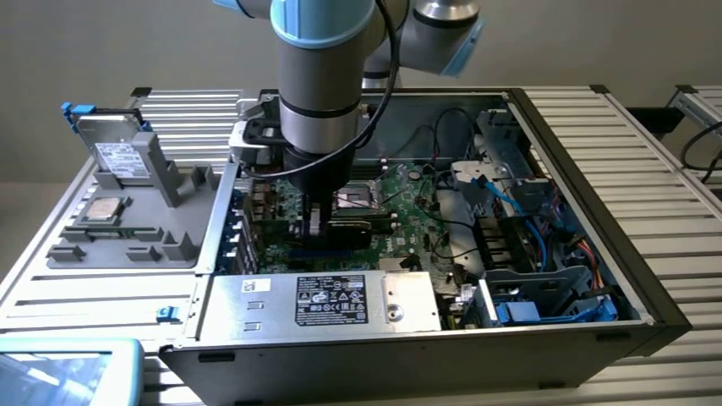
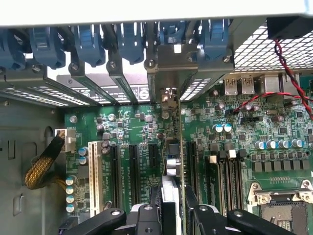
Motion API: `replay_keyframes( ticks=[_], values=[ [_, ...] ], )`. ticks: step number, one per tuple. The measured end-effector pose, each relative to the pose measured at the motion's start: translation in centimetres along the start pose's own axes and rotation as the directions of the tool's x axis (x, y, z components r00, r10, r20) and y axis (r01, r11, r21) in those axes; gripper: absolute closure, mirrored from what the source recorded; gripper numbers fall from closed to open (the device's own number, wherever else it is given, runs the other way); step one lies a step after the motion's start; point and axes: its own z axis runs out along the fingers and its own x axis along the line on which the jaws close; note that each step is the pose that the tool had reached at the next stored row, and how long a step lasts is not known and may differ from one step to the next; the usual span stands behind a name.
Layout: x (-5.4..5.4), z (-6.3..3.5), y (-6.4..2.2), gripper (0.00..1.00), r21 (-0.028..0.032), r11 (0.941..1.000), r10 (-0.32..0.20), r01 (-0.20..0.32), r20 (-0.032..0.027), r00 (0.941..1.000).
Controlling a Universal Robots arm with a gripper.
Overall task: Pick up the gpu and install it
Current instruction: 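Insert the gpu into the slot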
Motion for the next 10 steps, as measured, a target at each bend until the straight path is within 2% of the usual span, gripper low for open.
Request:
replay_keyframes(
  ticks=[10],
  values=[
    [-0.01,0.08,0.03,0.7,0.0003,1.0,-0.002,0.002,-0.0063,1.0]
  ],
)
